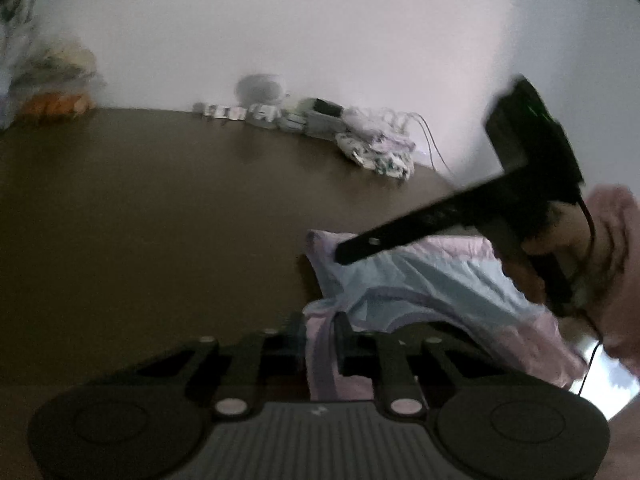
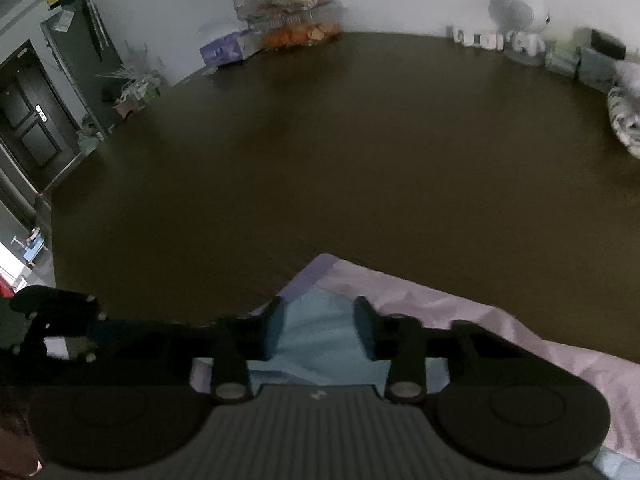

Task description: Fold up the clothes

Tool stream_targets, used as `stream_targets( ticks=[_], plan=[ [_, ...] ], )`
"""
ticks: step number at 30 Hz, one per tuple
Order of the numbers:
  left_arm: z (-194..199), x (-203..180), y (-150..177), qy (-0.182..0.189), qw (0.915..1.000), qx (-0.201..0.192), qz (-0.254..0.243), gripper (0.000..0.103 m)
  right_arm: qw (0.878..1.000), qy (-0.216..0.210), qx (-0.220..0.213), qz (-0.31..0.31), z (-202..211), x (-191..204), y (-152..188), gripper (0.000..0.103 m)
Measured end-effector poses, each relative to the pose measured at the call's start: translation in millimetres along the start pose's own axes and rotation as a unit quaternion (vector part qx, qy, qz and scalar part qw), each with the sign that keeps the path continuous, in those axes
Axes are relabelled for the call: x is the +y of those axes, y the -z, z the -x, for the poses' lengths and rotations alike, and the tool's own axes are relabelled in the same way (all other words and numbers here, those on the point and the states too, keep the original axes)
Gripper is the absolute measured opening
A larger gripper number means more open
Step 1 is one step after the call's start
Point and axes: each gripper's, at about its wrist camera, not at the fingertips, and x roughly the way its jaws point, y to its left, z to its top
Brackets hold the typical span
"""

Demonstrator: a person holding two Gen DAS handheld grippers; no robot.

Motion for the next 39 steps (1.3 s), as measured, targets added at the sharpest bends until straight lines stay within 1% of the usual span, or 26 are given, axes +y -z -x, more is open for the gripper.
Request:
stream_targets(
  ticks=[3,4,7,9,10,11,12,13,14,16,17,18,19,21,23,24,25,26,27,28,31,33,34,36,37,39],
  plan=[
    [-14.2,-3.8,-4.2,-0.003,0.9998,0.011,-0.016,0.013,1.0,0.008,0.001,-0.005,-8.7,-1.0,-0.3,0.027],
    [-20.2,-4.3,-6.0,-0.002,0.9997,0.017,-0.02,0.008,1.0,0.01,0.0,-0.007,-11.1,-1.4,-0.1,0.025],
    [-36.4,-2.5,-9.9,0.004,0.9987,0.044,-0.026,0.003,1.0,0.012,-0.003,-0.015,-15.0,-3.1,0.0,0.023],
    [-42.7,5.2,-15.3,0.028,0.998,0.057,-0.005,0.002,1.0,0.016,-0.007,-0.023,-17.4,-6.3,-3.4,0.022],
    [-44.8,14.1,-19.7,0.058,0.9962,0.061,0.024,0.002,0.999,0.019,-0.01,-0.026,-19.0,-7.9,-5.3,0.021],
    [-46.1,25.5,-23.1,0.095,0.9913,0.063,0.065,0.002,0.999,0.022,-0.012,-0.03,-20.6,-10.0,-7.7,0.021],
    [-47.4,37.2,-26.4,0.133,0.9832,0.064,0.107,0.002,0.999,0.023,-0.013,-0.036,-22.1,-12.1,-10.2,0.021],
    [-47.9,47.3,-26.7,0.176,0.9718,0.063,0.144,0.002,0.999,0.024,-0.014,-0.041,-23.5,-13.9,-12.3,0.021],
    [-48.3,57.3,-26.7,0.218,0.9571,0.061,0.18,0.002,0.999,0.024,-0.013,-0.043,-24.0,-14.6,-12.8,0.021],
    [-48.9,67.2,-21.0,0.281,0.9318,0.061,0.222,0.002,0.999,0.025,-0.014,-0.042,-24.2,-14.4,-12.4,0.021],
    [-51.2,70.6,-17.2,0.305,0.9195,0.067,0.239,0.002,0.999,0.026,-0.015,-0.041,-24.2,-14.1,-11.9,0.021],
    [-53.5,73.9,-13.3,0.329,0.9065,0.074,0.255,0.004,0.999,0.027,-0.016,-0.041,-24.1,-13.9,-11.4,0.021],
    [-56.0,76.8,-8.9,0.337,0.8985,0.08,0.269,0.007,0.999,0.027,-0.017,-0.042,-24.1,-13.9,-11.4,0.021],
    [-60.8,81.4,-1.2,0.326,0.8966,0.091,0.285,0.013,0.998,0.027,-0.019,-0.045,-24.1,-13.9,-11.3,0.021],
    [-60.5,85.9,2.3,0.298,0.905,0.101,0.286,0.015,0.998,0.027,-0.021,-0.048,-23.6,-13.9,-11.0,0.023],
    [-60.3,88.1,4.0,0.284,0.9092,0.105,0.286,0.022,0.998,0.025,-0.023,-0.052,-21.2,-13.5,-10.0,0.027],
    [-55.1,88.2,2.8,0.269,0.9177,0.098,0.275,0.03,0.998,0.022,-0.029,-0.054,-15.9,-12.9,-8.9,0.032],
    [-49.5,88.0,1.4,0.254,0.9263,0.09,0.263,0.034,0.998,0.019,-0.037,-0.05,-7.4,-10.0,-7.7,0.035],
    [-43.9,87.9,0.0,0.239,0.9343,0.082,0.252,0.039,0.998,0.017,-0.044,-0.046,1.1,-7.0,-6.5,0.041],
    [-36.1,85.2,-3.5,0.22,0.9445,0.073,0.233,0.04,0.998,0.015,-0.052,-0.042,9.6,-4.0,-5.3,0.046],
    [-10.2,72.9,-15.1,0.156,0.9731,0.046,0.163,0.045,0.999,0.006,-0.051,-0.014,33.9,9.4,7.3,0.047],
    [1.0,58.4,-19.0,0.109,0.9858,0.052,0.117,0.046,0.999,-0.003,-0.038,0.009,47.4,20.6,21.6,0.047],
    [6.5,51.2,-20.9,0.085,0.9904,0.055,0.094,0.046,0.999,-0.006,-0.029,0.019,51.4,26.2,30.9,0.047],
    [10.3,41.2,-20.5,0.052,0.9919,0.078,0.085,0.042,0.999,-0.011,-0.01,0.036,59.1,36.7,49.4,0.044],
    [10.8,35.8,-20.1,0.041,0.9915,0.089,0.085,0.042,0.999,-0.015,-0.003,0.037,61.4,40.0,58.7,0.042],
    [14.0,31.0,-21.2,0.033,0.991,0.093,0.091,0.04,0.999,-0.018,0.004,0.042,66.0,47.1,75.2,0.042]
  ],
)
